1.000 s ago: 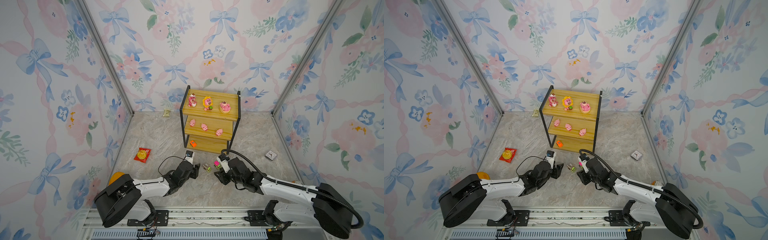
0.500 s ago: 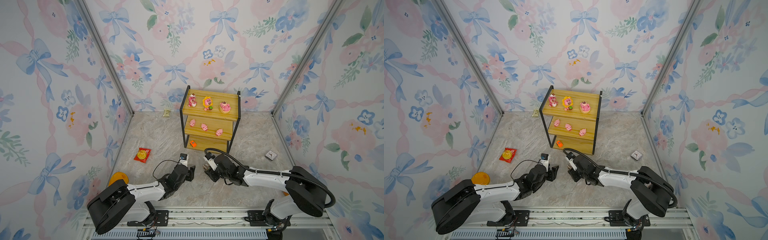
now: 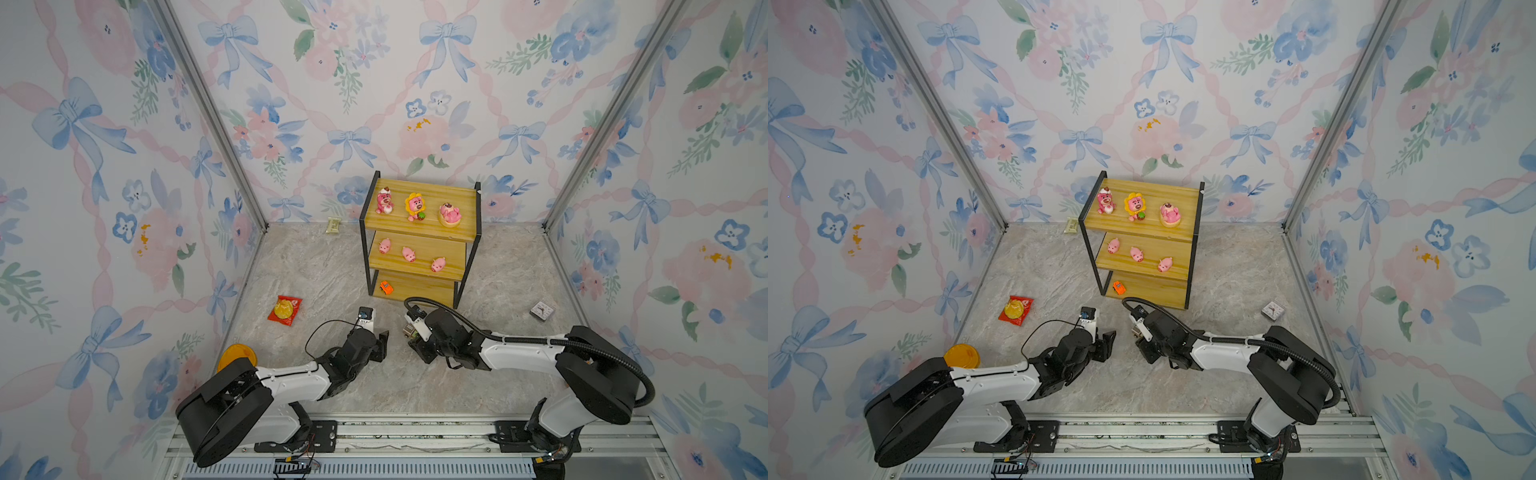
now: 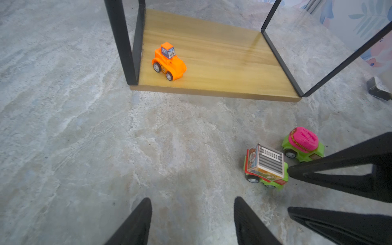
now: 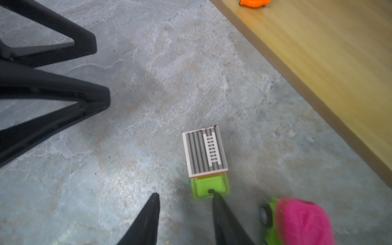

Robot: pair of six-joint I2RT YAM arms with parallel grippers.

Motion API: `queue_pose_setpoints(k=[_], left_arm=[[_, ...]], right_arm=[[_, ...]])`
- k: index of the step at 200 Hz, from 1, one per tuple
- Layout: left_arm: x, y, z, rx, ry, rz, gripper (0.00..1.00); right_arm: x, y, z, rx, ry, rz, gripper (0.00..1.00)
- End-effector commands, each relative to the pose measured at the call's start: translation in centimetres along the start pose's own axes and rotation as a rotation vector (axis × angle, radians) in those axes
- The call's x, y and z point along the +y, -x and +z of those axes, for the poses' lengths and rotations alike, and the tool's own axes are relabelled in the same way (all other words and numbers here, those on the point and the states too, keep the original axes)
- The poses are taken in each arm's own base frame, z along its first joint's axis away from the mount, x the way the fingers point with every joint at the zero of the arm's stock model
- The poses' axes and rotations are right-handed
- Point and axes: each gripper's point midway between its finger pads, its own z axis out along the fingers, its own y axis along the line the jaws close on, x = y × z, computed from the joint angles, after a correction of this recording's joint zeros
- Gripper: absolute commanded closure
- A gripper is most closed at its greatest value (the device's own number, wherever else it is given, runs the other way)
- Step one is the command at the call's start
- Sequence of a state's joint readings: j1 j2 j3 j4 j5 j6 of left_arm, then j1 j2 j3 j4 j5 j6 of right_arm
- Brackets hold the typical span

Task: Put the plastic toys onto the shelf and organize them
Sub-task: 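Close the right gripper on the striped-roof green truck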

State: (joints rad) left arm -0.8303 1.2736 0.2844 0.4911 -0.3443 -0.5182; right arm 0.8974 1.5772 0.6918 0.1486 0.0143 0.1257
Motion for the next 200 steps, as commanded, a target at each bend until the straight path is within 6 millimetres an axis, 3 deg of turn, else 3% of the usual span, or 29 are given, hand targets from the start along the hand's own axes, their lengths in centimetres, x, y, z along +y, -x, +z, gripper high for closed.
queue_pose_setpoints(k=[1,111,200], left_arm=[[0.9,-0.6,0.1,0.015,0.035,0.002,0.37],[1.0,-0.8,0.3,0.023,0.039,-0.006,0.37],[1.0,-1.0,0.4,0.031,0.043,-0.004,0.37]], right_arm=[[-0.5,0.4,0.4,-0.009,-0.012,-0.009,0.57],[-1.1,0.8,-1.2,-0.003,0.011,-0.121,0.58],[-1.4,1.1,0.5,0.006,0.018,-0.142,0.57]])
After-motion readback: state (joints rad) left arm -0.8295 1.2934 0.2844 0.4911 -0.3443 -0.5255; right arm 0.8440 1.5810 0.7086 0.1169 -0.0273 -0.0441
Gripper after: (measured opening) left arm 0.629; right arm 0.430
